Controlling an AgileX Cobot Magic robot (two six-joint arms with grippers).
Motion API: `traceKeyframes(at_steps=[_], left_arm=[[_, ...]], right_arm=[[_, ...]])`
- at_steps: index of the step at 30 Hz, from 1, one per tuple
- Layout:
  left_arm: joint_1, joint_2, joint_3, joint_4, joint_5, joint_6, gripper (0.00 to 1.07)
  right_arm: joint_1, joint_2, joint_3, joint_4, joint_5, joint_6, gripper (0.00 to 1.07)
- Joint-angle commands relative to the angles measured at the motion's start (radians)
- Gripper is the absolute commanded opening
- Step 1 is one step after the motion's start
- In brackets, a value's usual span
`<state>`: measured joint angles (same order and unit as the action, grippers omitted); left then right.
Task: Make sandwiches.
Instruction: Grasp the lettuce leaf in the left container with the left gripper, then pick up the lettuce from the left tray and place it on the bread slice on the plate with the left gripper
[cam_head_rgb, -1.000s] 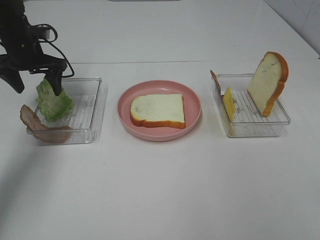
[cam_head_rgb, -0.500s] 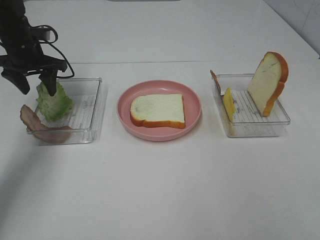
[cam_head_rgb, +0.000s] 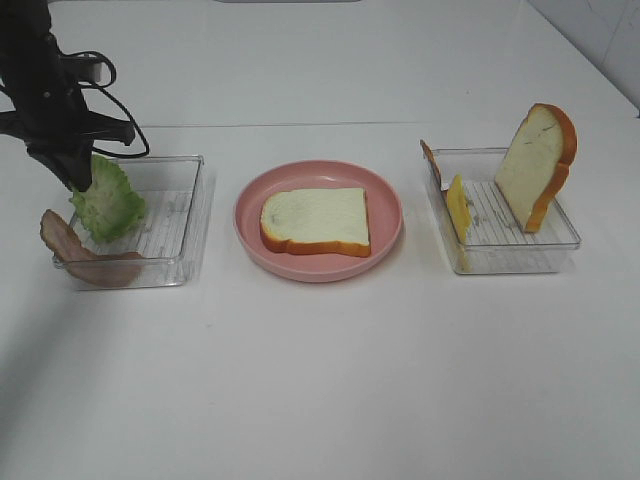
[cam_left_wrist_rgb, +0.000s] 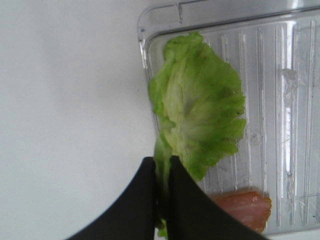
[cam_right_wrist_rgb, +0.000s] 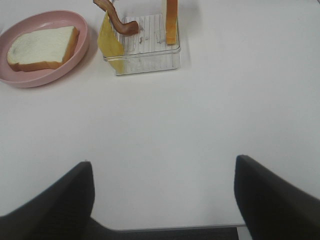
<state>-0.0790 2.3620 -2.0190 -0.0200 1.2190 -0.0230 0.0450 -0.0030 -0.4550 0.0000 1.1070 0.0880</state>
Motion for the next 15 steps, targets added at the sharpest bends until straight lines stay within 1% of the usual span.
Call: traceKeyframes(at_steps=[1, 7, 9, 10, 11, 12, 13, 14, 15], left_arm=[[-0.003, 0.004, 0.001, -0.003, 0.030, 0.014, 0.00], [-0.003, 0.001, -0.001, -0.003, 0.032, 0.015, 0.00], [-0.003, 0.001, -0.018, -0.004, 0.049, 0.015, 0.00], [-0.006, 0.001, -0.034, -0.004, 0.061, 0.015, 0.00], [-0.012, 0.001, -0.077, -0.004, 0.090, 0.014, 0.00], [-0.012, 0.001, -0.077, -0.004, 0.090, 0.014, 0.00], [-0.020, -0.002, -0.120, -0.008, 0.101, 0.014, 0.00], [-0.028, -0.009, -0.140, -0.016, 0.100, 0.014, 0.00], [-0.028, -0.009, -0.140, -0.016, 0.100, 0.014, 0.00]], right_arm=[[0.000, -0.030, 0.003, 0.000, -0.008, -0.005, 0.75], [0.000, -0.030, 0.003, 0.000, -0.008, -0.005, 0.75], [0.000, -0.030, 0.003, 0.000, -0.008, -0.005, 0.75], [0.000, -0.030, 0.003, 0.000, -0.008, -0.005, 0.75], [0.000, -0.030, 0.003, 0.000, -0.008, -0.005, 0.75], [0.000, -0.030, 0.003, 0.000, -0.008, -0.005, 0.75], [0.000, -0.030, 0.003, 0.000, -0.008, -0.005, 0.75], [0.000, -0.030, 0.003, 0.000, -0.008, -0.005, 0.75], [0.000, -0.030, 0.003, 0.000, -0.008, -0.005, 0.75]])
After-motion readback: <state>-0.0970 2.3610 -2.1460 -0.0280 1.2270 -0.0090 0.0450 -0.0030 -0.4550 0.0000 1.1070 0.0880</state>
